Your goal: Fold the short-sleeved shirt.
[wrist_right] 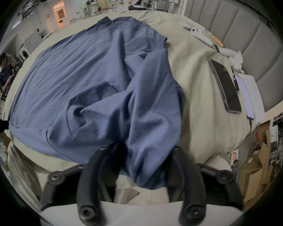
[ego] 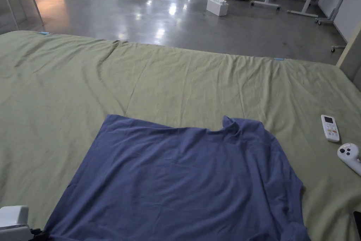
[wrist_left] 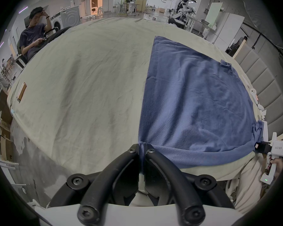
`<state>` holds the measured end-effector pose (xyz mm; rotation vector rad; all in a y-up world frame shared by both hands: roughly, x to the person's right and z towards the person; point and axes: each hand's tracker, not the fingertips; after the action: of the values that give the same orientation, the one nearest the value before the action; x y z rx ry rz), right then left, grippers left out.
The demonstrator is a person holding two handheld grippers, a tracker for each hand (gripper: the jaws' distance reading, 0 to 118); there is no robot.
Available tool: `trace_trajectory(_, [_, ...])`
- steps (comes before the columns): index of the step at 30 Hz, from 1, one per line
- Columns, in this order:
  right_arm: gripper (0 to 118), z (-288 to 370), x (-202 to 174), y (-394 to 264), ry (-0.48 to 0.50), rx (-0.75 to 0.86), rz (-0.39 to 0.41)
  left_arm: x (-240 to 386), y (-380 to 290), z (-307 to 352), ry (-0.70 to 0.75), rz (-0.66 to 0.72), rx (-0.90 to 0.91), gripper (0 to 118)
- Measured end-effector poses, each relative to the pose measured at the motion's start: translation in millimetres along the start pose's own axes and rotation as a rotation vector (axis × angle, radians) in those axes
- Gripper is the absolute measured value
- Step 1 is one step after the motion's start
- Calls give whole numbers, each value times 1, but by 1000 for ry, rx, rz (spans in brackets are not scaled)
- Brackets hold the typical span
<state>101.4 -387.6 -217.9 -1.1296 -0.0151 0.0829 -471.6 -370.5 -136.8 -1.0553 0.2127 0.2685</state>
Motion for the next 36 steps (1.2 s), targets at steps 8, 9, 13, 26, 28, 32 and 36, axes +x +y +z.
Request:
trace_trajectory(8, [8,19,7,3,-7,14,42,-2,1,3,-9,3,10,5])
trace_trajectory(9, [8,23,6,3,-10,16,51,-1,1,5,-11,6,14,5])
trace_trajectory(13, [8,37,4,3,-31,73,47,0,1,11,-13,9,33,5])
trace_trajectory(26, [8,58,9,79,-2,215,13,26,68,23,-44,19,169,5])
trace_trajectory(28, [8,53,9,99,-1,236,3,29,88,15,-46,21,179,5])
trace_trajectory(32, [8,33,6,140,3,245,-11,40,127,-8,-41,20,203,5])
trace_trajectory(36, [8,2,0,172,-3,235,-5,50,159,-40,-24,-7,211,5])
